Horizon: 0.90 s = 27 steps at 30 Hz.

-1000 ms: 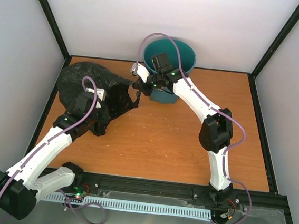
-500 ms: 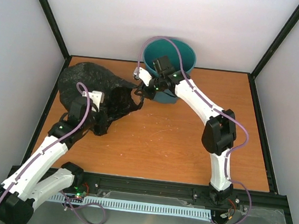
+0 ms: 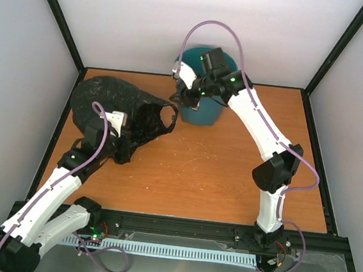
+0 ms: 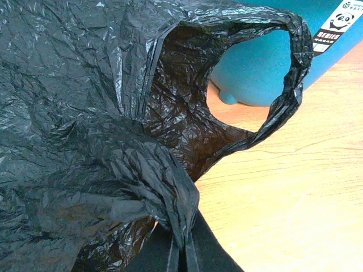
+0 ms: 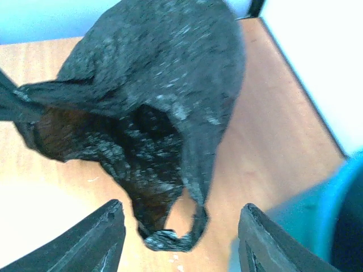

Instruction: Put the trash bags into the trash bin

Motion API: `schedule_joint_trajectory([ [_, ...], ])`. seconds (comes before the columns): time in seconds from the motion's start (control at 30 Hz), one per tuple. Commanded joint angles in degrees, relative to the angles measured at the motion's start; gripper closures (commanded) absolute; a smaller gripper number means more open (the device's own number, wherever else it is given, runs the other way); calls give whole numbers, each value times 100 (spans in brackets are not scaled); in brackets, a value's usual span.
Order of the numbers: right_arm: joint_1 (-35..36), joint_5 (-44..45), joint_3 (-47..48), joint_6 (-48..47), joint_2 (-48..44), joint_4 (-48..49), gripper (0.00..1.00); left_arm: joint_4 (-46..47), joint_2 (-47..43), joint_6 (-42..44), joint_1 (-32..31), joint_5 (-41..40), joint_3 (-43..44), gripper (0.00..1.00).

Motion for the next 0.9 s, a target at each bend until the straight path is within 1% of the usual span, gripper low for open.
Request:
schedule_joint_trajectory([
  [0.0, -244, 610, 686, -20, -71, -398, 42, 198, -81, 101, 45, 146, -13, 99],
  [0.13, -306, 1130, 845, -23, 86, -414, 38, 246, -154, 125, 45, 344, -32, 99],
  [0.23, -384, 1272, 852, 166, 239, -406, 36, 261, -144, 154, 45, 530, -28, 99],
  [0.37, -470, 1377, 843, 212, 366, -354, 36, 258, -66, 173, 45, 632, -20, 99],
  [0.47, -475, 1568, 851, 156, 470, -308, 38, 257, -87, 179, 45, 691, -16, 99],
  [0.63, -475, 1608, 852, 173, 580, -300, 46, 283, -160, 171, 45, 726, -33, 99],
  [0.87, -474, 1441, 813, 179, 554, -427, 67, 290, -223, 188, 46, 818, -34, 99],
])
